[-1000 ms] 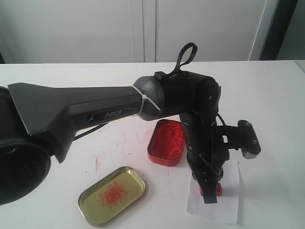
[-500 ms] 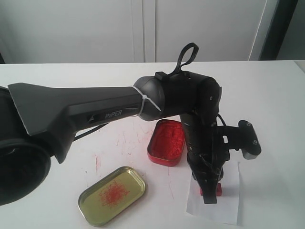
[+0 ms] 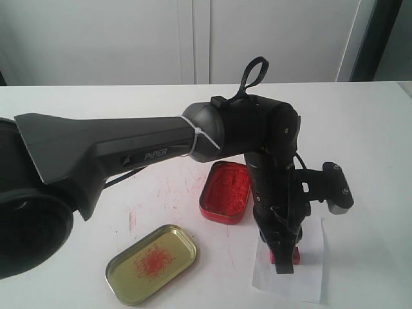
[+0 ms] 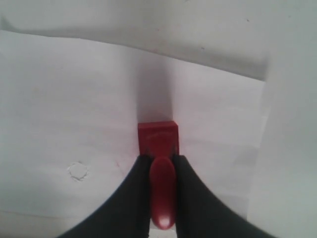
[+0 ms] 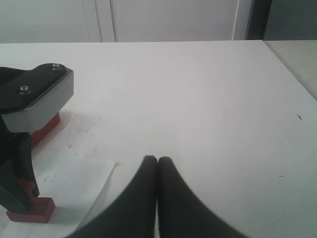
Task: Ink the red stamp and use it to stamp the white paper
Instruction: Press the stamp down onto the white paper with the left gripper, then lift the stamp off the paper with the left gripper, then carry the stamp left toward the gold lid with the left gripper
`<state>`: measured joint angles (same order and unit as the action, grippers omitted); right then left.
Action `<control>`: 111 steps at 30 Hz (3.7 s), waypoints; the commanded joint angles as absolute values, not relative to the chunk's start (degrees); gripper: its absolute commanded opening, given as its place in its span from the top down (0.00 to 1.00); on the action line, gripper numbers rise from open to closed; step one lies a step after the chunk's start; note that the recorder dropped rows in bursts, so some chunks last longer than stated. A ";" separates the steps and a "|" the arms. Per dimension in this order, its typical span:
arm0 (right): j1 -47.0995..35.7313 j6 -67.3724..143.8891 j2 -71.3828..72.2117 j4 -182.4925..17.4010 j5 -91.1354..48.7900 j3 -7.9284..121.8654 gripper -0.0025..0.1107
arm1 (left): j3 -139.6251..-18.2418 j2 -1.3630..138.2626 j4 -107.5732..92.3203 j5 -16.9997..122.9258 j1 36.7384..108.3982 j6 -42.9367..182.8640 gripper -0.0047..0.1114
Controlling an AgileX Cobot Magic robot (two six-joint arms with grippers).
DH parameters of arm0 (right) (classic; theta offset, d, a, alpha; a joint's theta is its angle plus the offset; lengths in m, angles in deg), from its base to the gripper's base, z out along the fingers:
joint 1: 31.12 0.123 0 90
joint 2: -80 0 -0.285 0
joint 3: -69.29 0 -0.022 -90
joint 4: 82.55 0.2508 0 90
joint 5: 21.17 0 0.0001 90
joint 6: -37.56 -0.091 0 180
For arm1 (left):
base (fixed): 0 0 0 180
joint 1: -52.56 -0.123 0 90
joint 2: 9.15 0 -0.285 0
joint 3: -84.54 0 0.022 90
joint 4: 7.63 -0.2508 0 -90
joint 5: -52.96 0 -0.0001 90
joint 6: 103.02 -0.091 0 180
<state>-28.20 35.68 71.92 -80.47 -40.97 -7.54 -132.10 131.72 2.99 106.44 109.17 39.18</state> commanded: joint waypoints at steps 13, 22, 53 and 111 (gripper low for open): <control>-28.20 36.30 72.21 -80.87 -40.85 -7.93 0.98 | -134.37 130.80 -0.58 108.74 109.88 41.30 0.96; -28.20 36.30 72.21 -80.87 -40.85 -7.93 0.98 | -134.37 130.56 -0.67 109.14 109.88 43.84 0.96; -28.20 36.30 72.21 -80.87 -40.85 -7.93 0.98 | -134.37 125.44 -5.08 107.67 109.78 57.93 0.96; -28.20 35.22 72.21 -80.87 -40.85 -7.93 0.98 | -106.05 117.26 40.57 113.14 89.24 37.10 0.96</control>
